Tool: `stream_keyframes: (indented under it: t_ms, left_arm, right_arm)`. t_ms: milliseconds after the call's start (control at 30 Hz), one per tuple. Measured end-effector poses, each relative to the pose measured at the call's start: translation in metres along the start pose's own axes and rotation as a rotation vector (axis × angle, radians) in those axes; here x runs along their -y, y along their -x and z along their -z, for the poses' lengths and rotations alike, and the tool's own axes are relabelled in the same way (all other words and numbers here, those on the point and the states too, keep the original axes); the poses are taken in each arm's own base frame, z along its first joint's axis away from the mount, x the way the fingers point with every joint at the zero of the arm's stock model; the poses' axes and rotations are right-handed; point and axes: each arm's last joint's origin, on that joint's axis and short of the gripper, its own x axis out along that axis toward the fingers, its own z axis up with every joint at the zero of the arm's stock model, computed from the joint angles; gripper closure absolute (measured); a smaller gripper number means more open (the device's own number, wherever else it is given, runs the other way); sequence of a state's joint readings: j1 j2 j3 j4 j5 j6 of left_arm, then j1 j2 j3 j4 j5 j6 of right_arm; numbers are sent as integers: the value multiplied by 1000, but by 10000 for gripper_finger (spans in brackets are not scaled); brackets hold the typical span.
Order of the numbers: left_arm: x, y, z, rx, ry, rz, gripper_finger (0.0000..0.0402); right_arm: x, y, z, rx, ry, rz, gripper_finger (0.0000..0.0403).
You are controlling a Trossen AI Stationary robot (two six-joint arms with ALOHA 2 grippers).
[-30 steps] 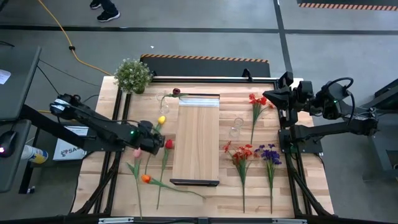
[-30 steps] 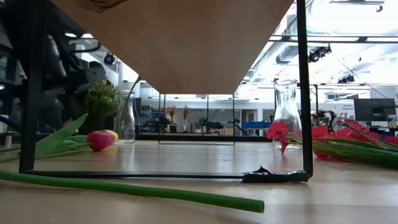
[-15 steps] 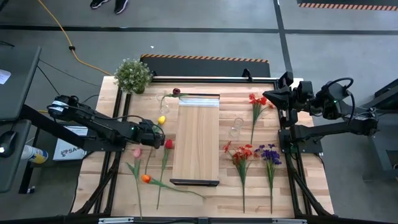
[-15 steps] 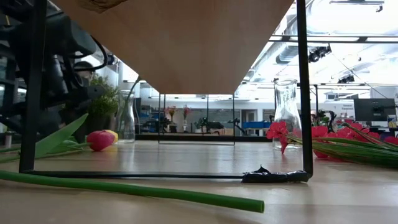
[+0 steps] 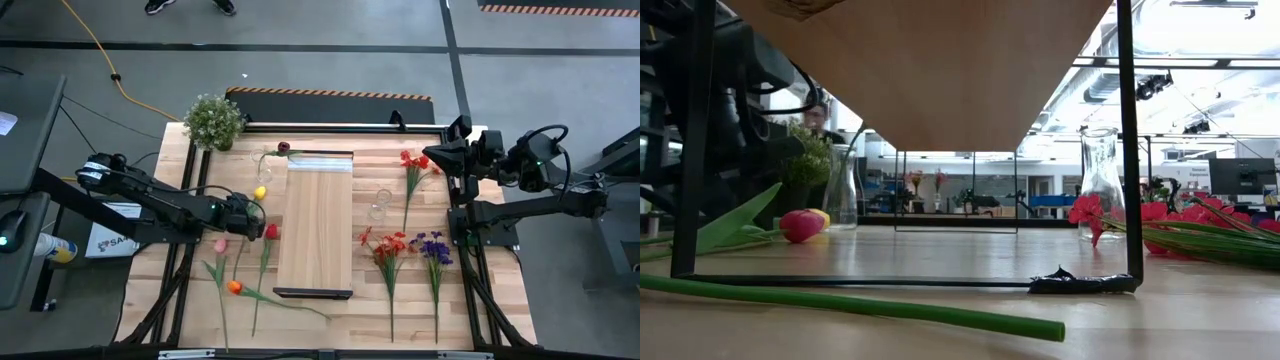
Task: Pick and place flowers into a vace then onto a shelf
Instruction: Put the yellow flower into the left vase
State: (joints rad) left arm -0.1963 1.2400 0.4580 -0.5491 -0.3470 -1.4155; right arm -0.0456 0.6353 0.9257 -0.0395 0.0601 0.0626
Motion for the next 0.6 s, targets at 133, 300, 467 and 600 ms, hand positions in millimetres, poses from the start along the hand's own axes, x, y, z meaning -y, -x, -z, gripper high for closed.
stream_keyframes:
  t_ms: [133, 300, 467, 600]
  left_arm:
    - [0, 0, 0, 0, 2, 0, 131]
    - [0, 0, 0, -1, 3, 0, 131]
    - [0, 0, 0, -1, 28, -2, 133]
    - [-1, 0, 0, -2, 27, -9, 162]
  right_arm:
    - [0, 0, 0, 0, 0, 0, 402]
    - [0, 0, 0, 0, -8, 0, 402]
    - [0, 0, 0, 0, -55, 0, 402]
    - [0, 0, 0, 1, -69, 10, 402]
